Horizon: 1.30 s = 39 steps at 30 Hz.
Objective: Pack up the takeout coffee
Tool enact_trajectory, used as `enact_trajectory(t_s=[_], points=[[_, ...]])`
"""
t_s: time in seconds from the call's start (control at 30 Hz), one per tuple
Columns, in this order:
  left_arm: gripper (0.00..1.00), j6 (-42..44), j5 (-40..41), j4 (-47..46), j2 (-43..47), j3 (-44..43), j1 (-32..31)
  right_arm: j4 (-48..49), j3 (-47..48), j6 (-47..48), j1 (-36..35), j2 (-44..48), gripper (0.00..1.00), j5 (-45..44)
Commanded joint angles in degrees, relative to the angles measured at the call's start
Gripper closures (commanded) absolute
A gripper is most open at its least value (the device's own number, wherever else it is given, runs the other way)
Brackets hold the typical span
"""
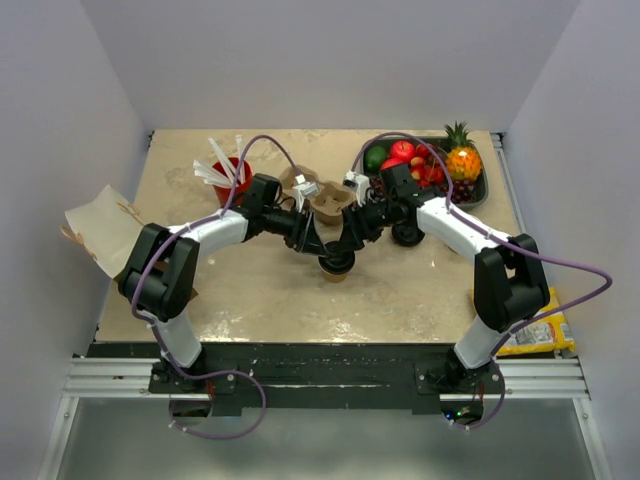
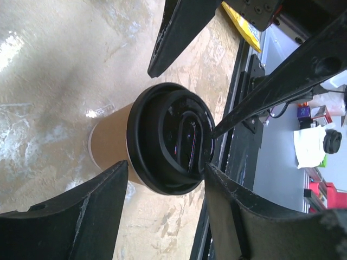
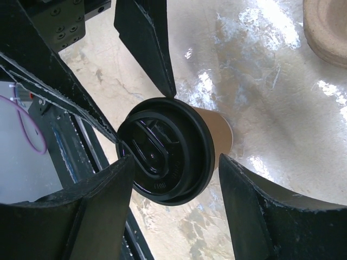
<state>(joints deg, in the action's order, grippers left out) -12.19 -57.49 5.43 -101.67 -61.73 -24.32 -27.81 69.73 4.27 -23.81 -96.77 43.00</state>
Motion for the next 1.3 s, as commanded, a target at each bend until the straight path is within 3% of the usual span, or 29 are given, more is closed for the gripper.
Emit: enact_trajectory(t_s=[0.0, 0.6, 0.73, 0.97, 1.27], points=[[0.38, 2.25, -2.79, 0.8, 0.33, 1.0, 0.67, 0.39, 0.05, 0.12, -0.88, -0.52, 0.34, -0.2], [0.46, 4.1, -3.15, 4.32, -7.4, -0.67, 1.46, -0.05, -0.57, 0.56, -2.2, -3.78, 0.37, -4.16], [0.47, 4.54, -3.06, 4.85, -8.19, -1.63, 1.47, -1.53, 1.36, 2.49, -1.42, -4.56, 0.31, 6.34], [0.49, 4.27, -2.98, 5.38, -9.08, -2.6, 1.46, -7.96, 4.8, 7.42, 2.36, -8.87, 0.28, 16.13], [0.5, 4.01, -1.83, 5.64, -8.9, -3.13, 1.46, -8.4, 4.97, 8.12, 4.57, -9.22, 0.26, 19.4]])
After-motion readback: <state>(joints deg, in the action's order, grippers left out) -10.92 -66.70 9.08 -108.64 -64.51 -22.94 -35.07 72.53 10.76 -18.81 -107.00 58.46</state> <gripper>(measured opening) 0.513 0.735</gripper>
